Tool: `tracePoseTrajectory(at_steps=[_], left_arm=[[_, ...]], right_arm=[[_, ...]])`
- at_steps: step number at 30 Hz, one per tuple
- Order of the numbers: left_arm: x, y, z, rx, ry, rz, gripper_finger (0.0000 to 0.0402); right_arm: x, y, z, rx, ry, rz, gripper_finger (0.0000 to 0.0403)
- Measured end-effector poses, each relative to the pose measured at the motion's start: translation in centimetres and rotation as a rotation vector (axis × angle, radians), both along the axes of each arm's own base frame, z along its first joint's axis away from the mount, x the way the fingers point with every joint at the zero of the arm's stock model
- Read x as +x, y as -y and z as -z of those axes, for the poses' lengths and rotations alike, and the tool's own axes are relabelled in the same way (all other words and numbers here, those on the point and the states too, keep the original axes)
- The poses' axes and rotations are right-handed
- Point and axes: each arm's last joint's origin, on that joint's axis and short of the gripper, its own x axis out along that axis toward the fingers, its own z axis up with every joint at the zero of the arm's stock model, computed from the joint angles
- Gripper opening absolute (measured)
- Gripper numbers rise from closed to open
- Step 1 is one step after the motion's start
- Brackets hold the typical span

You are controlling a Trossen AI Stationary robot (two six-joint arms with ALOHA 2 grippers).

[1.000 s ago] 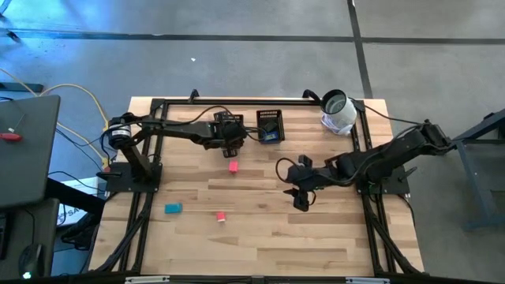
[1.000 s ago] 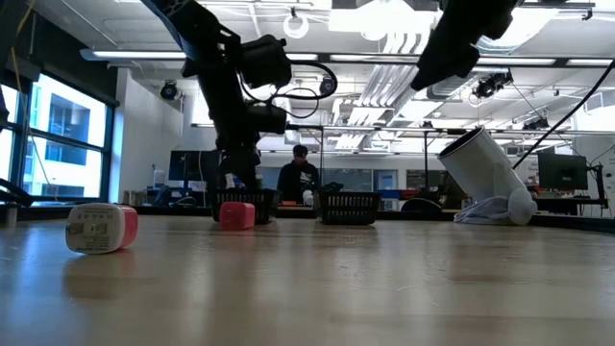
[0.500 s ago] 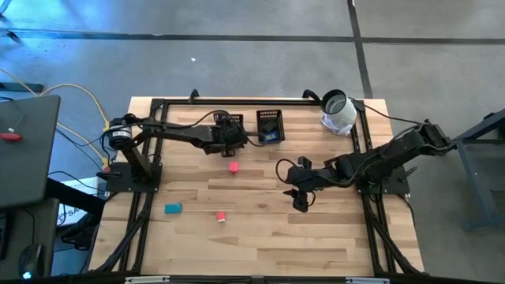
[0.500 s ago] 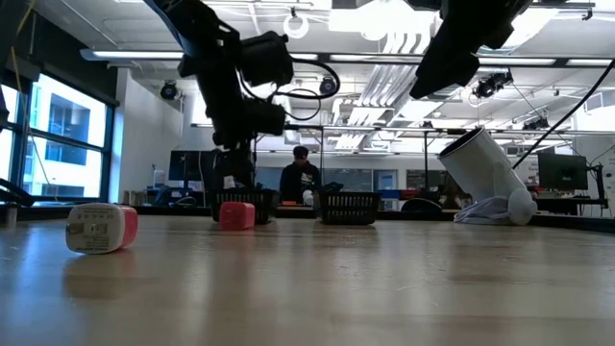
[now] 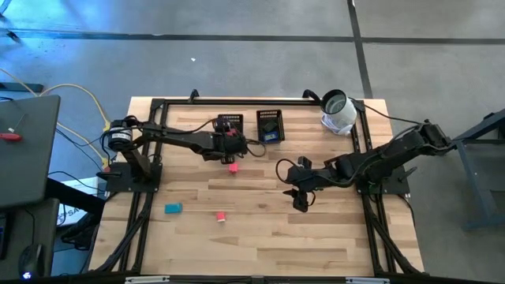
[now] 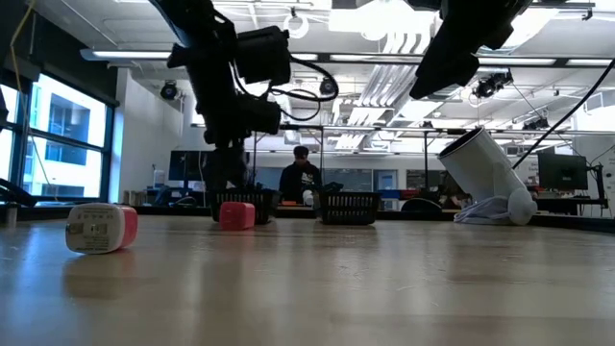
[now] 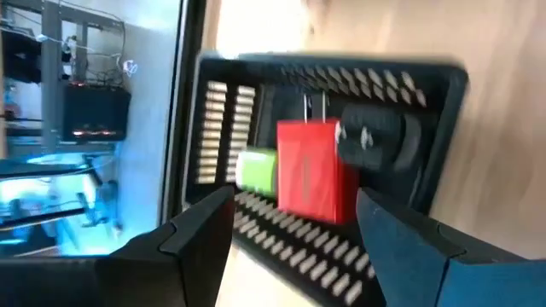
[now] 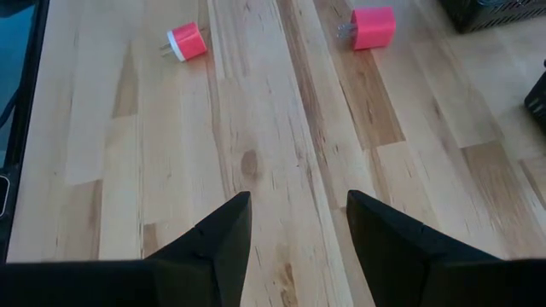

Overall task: Pick & Place Office items
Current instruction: Put the pink charger adapter into the left black bin

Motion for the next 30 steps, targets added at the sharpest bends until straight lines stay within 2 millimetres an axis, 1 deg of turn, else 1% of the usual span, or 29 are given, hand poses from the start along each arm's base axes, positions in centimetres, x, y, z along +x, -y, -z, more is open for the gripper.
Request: tracePoseTrajectory(at_steps=[3,7,11,15,19,21,25,28,30], left_arm=[[-0.4,0.8,0.0,0.067,-0.065,-0.005,0.0239],[-0.8,1.8,-0.2,0.229,-0.128,-0.026,0.0239],[-0.8,3.4,-0.6,0.383,-0.149,-0.022,0.0239],[-0.9,5.5,-0.8,0.497,-0.151,0.008,0.0239],[-1.3,8.4,-1.0,0.582,-0.137,0.068,0.0239],[-1.6,9.9,-1.0,0.605,-0.119,0.106,0.0239],[-2.4,13.0,-1.0,0.598,-0.043,0.178,0.0239],[-3.0,15.0,-1.2,0.518,0.031,0.232,0.0239],[-3.2,16.1,-1.9,0.411,0.117,0.242,0.0239]], right_arm=[[0.0,0.0,0.0,-0.008,-0.001,-0.007,0.0180],[0.0,0.0,0.0,-0.015,-0.001,-0.015,0.0180],[0.0,0.0,0.0,-0.019,-0.002,-0.018,0.0180],[-0.1,0.0,0.1,-0.024,-0.017,-0.019,0.0180],[-0.2,0.1,0.2,-0.040,-0.030,-0.009,0.0180],[-0.2,0.2,0.3,-0.051,-0.024,0.002,0.0180],[-0.5,0.3,1.3,-0.073,-0.046,0.013,0.0180],[-0.3,0.3,1.3,-0.071,-0.006,0.017,0.0180],[0.1,0.1,0.9,-0.074,0.047,-0.002,0.0180]])
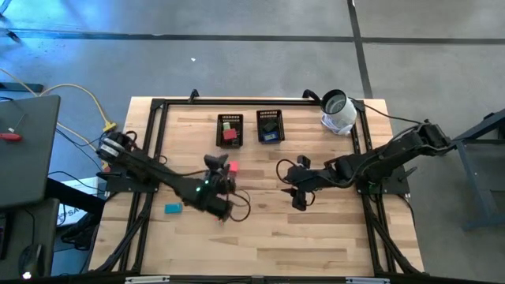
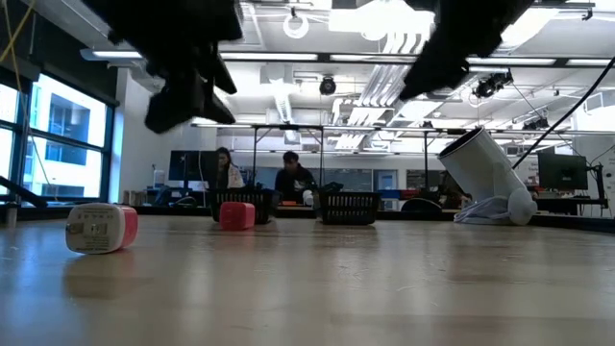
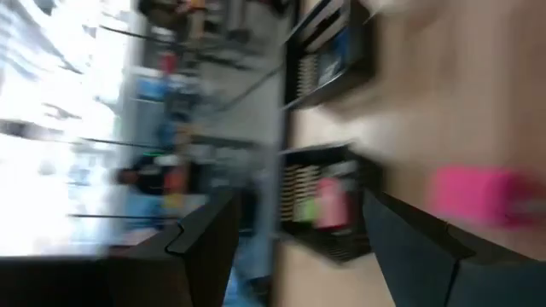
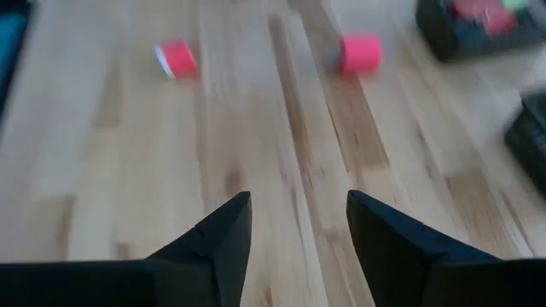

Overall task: Pick & Place Office items
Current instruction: Put the pink charger adapter into the left black bin

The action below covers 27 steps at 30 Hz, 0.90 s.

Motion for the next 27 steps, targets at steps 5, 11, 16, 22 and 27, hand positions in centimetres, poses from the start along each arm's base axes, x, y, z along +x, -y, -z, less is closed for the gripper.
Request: tracePoseTrajectory(at_steps=[5,11,16,22,27], left_arm=[[-1.3,1.6,-2.4,-0.270,0.184,0.037,0.0239],[-3.0,2.4,-5.7,-0.457,0.333,0.108,0.0239],[-4.0,2.0,-7.5,-0.498,0.391,0.127,0.0239],[-4.0,1.5,-7.7,-0.519,0.466,0.077,0.0239],[-3.7,1.0,-7.4,-0.600,0.473,0.037,0.0239]], right_arm=[[0.9,-0.3,-1.1,-0.028,0.134,-0.066,0.0180],[1.5,0.9,-1.5,-0.056,0.184,-0.049,0.0180],[1.8,1.6,-1.8,-0.049,0.218,-0.022,0.0180],[2.0,2.7,-1.7,-0.051,0.212,0.021,0.0180],[1.9,2.9,-1.6,-0.021,0.190,-0.017,0.0180]])
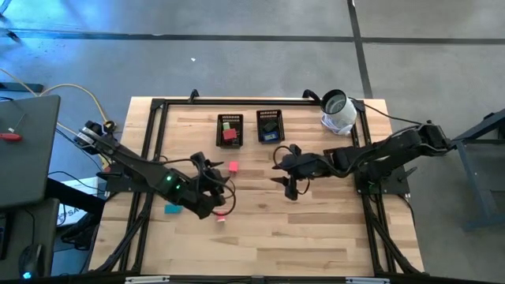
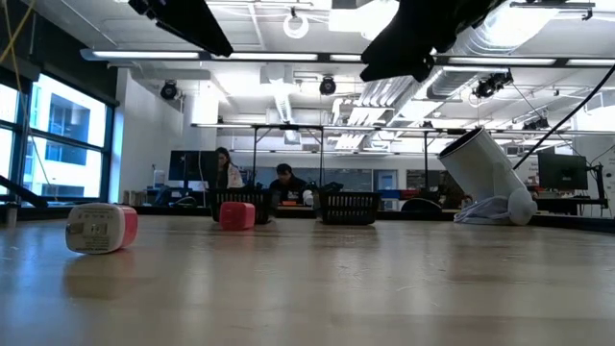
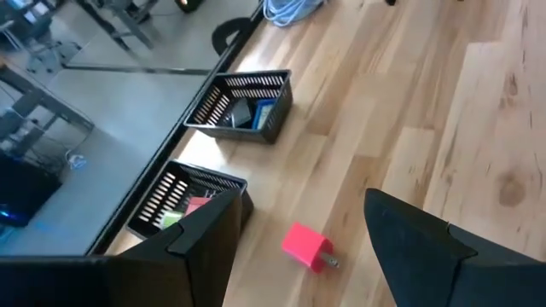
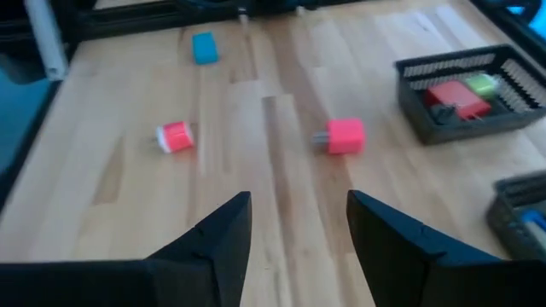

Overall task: Pick & Place Office items
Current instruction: Put the pink charger adapter into the left black bin

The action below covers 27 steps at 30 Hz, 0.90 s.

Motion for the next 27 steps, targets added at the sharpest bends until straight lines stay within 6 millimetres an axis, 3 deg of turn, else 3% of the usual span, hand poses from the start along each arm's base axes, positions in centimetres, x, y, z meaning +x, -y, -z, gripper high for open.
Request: tracePoseTrajectory(at_steps=[6,11,21,27], left_arm=[[0.2,-0.3,0.0,-0.013,-0.025,0.020,0.0239],[0.9,-1.4,0.0,-0.078,-0.015,-0.007,0.0239],[2.1,-4.7,1.8,-0.267,-0.300,0.139,0.0239],[2.9,-7.1,2.8,-0.310,-0.388,0.136,0.0239]], right_arm=[[0.3,-0.3,-0.5,0.000,0.059,-0.090,0.0180],[0.4,0.4,-0.5,0.022,0.059,-0.063,0.0180],[0.1,0.4,0.1,0.076,-0.020,-0.084,0.0180],[-0.1,0.3,0.3,0.090,-0.045,-0.072,0.0180]])
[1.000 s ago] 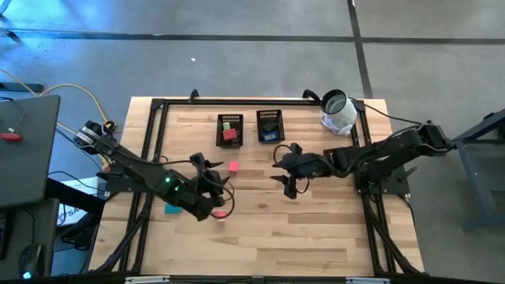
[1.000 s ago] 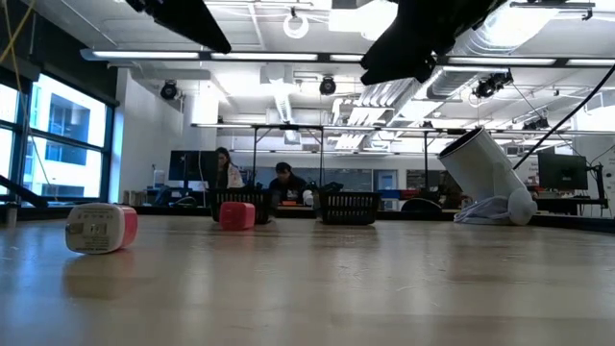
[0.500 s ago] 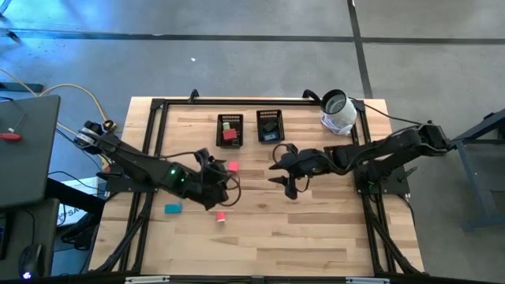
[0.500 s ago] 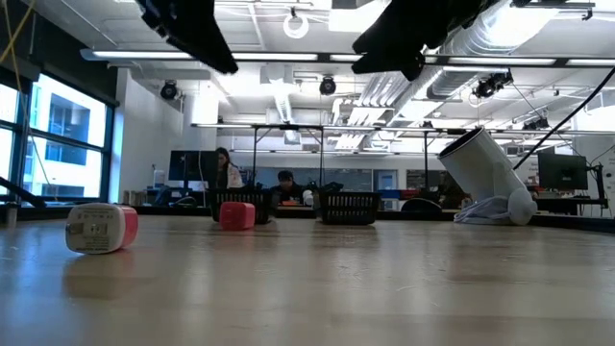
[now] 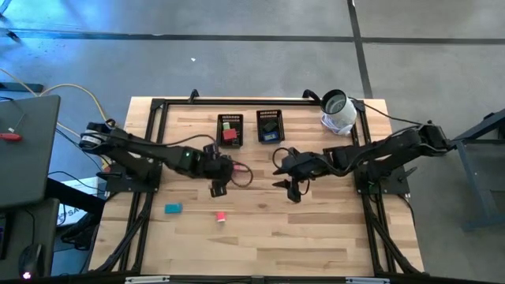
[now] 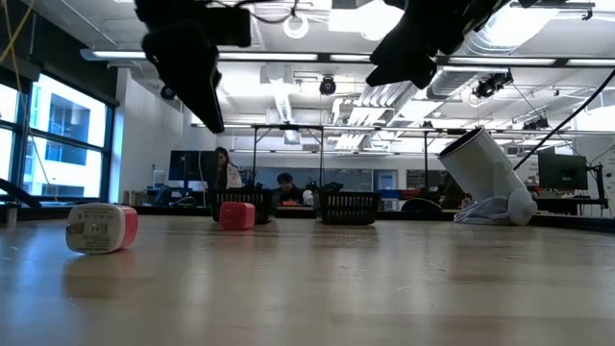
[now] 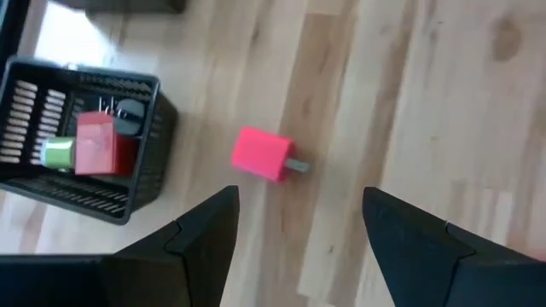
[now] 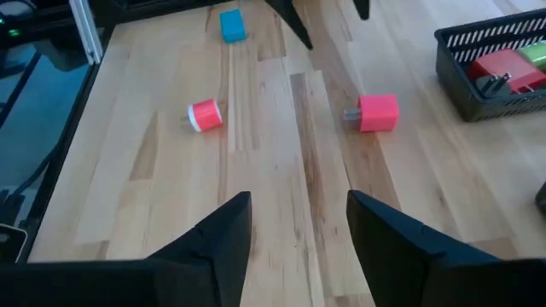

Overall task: Pick & Place Office items
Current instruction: Put the pink charger adapter into the left black bin

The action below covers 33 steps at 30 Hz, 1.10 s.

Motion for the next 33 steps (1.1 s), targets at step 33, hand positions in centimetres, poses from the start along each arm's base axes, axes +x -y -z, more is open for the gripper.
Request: tracePoseTrajectory(at_steps=[33], left_arm=[[3.0,-6.0,3.5,-0.044,-0.122,0.174,0.0239]], right_arm=[[-0.3,-0.3,0.4,0.013,-0.043,0.011,0.0180]])
